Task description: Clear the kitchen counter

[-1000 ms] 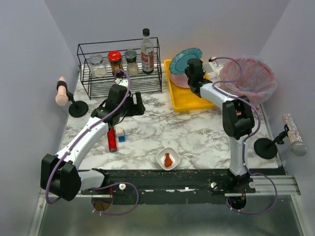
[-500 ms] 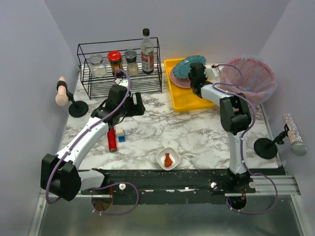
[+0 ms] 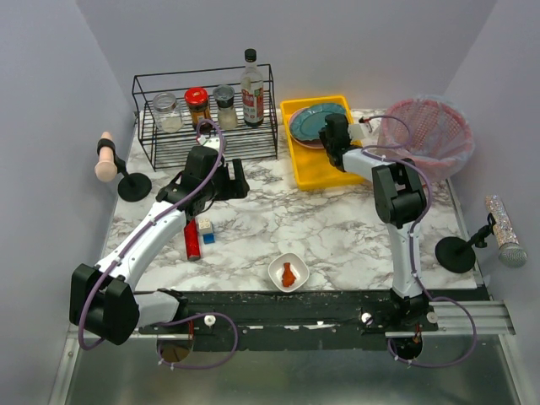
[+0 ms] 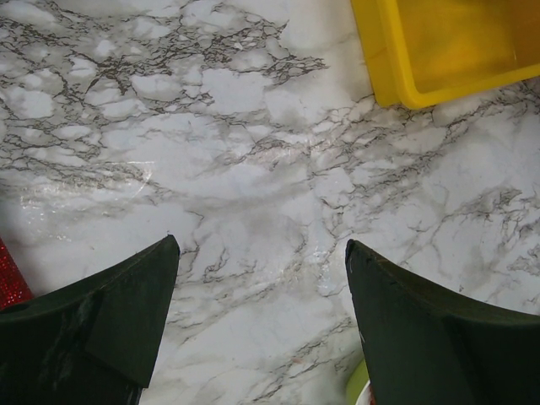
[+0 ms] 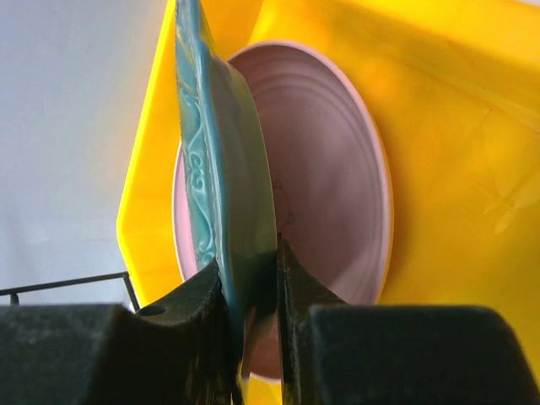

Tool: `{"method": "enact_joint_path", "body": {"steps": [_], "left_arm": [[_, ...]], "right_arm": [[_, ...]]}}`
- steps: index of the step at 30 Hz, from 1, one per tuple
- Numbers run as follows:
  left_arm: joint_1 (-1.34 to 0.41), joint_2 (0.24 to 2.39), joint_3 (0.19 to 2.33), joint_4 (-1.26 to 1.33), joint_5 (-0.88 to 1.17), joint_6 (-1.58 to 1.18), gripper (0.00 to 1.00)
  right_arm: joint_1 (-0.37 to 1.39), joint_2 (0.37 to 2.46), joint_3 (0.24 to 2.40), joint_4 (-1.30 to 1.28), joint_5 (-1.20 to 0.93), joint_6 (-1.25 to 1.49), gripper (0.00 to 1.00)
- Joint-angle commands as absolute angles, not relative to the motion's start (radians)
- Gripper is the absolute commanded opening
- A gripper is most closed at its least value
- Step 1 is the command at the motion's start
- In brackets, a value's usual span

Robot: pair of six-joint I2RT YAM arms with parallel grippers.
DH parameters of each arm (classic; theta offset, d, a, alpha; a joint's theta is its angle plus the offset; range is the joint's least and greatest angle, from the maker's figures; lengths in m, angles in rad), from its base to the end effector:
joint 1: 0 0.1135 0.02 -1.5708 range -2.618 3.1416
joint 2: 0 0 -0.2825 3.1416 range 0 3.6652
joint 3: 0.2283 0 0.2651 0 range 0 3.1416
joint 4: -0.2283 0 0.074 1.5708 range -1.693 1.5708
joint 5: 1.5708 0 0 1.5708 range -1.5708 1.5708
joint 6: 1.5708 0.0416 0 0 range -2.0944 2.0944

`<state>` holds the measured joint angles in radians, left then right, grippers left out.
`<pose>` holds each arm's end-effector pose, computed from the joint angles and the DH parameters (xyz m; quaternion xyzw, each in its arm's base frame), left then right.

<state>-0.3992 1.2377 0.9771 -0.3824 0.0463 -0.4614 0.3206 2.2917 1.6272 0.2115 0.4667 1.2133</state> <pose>0.2619 -0.1126 0.3026 -0.0174 0.8940 -0.2054 0.3979 0.5247 0.1545 0.1651 0.4667 0.6911 0.2168 0.5075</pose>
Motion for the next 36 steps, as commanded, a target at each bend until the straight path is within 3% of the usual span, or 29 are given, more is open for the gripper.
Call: {"method": "enact_joint_path", "body": {"steps": [1,3,10,20,28,36], "left_arm": [[-0.394,1.239,0.966,-0.361,0.075,-0.468,0.91],[-0.394,1.239,0.966,-0.361,0.074,-0.468,0.91],[-0.394,1.235,0.96,-0.362,0.069,-0.468,0.91],[-0.394,1.238,0.96,-0.359,0.072,-0.469,0.91],[-0.394,1.236,0.96,-0.36,0.075,-0.471,0.91],[-0.394,1.241,0.966,-0.36,0.075,-0.468,0.91]], "right_arm": [[0.322,2.309,1.655,0.39,0.373,1.279,0.01],[0.321,2.319,1.658,0.391,0.348,1.295,0.03],[0.314,2.313,1.603,0.387,0.321,1.333,0.35],[0.295,2.28,1.533,0.387,0.273,1.339,0.55],[0.284,2.201,1.441,0.37,0.253,1.312,0.84],[0.279,2.088,1.359,0.284,0.244,1.285,0.91]]}}
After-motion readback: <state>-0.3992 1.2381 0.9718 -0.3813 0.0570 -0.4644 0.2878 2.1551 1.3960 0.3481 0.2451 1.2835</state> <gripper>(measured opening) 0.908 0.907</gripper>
